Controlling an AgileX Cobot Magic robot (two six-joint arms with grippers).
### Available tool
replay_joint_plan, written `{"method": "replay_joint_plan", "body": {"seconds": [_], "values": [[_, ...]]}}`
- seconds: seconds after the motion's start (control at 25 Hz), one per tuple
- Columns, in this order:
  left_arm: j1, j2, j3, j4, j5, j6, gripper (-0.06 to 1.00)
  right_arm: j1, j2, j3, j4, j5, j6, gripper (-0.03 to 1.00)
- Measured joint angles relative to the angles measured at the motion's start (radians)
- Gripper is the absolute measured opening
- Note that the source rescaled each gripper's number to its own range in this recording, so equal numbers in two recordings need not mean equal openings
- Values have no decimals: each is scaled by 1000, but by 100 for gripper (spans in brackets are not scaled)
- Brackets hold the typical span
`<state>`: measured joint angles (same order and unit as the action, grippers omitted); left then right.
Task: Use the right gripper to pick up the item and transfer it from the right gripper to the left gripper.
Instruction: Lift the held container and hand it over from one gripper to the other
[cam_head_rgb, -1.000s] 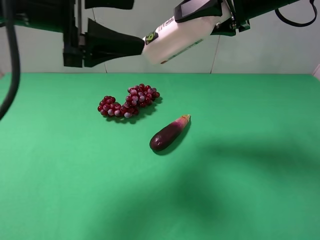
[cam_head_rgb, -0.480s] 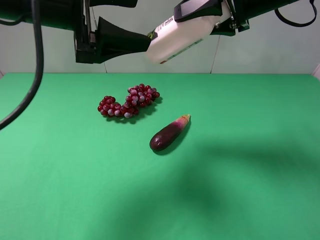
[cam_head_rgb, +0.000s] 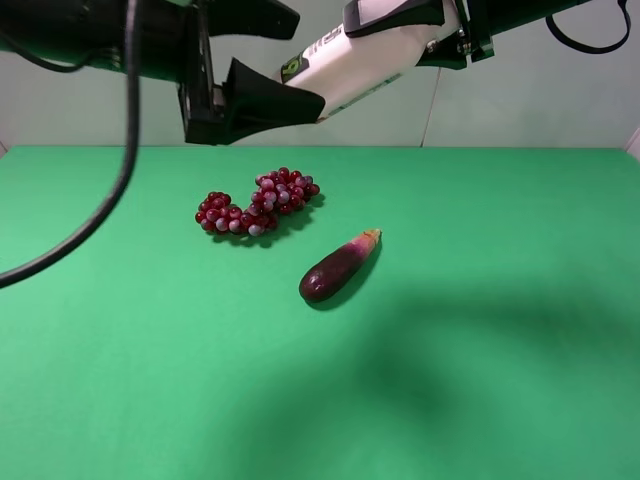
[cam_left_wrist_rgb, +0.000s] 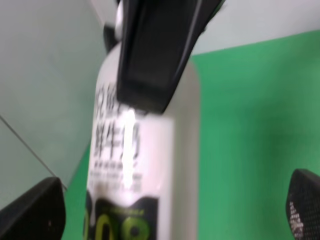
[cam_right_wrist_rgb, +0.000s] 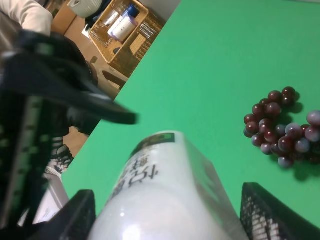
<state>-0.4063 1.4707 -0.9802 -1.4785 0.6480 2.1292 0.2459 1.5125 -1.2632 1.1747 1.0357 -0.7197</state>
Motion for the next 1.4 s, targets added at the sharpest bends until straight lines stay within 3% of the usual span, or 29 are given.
{"method": "replay_joint_plan", "body": {"seconds": [0.2,0.52,0.72,0.92,1.0,1.16,1.32,1.4], "values": [[0,40,-29,-116,2,85,73,0,0,0,0,4,-2,1],[-36,88,-44,-133,3,104,73,0,0,0,0,10,-3,1],[-83,123,-66,-133,-66,135,73,0,0,0,-1,15,-6,1],[-101,139,-107,-186,-80,154,73,0,0,0,-2,17,-6,1],[-110,139,-111,-196,-88,157,66,0,0,0,-2,17,-6,1],[-113,139,-112,-193,-96,158,37,0,0,0,0,14,-6,1],[-116,139,-112,-185,-92,159,16,0,0,0,1,6,-6,1],[-116,139,-112,-180,-92,160,15,0,0,0,1,5,-6,1]]}}
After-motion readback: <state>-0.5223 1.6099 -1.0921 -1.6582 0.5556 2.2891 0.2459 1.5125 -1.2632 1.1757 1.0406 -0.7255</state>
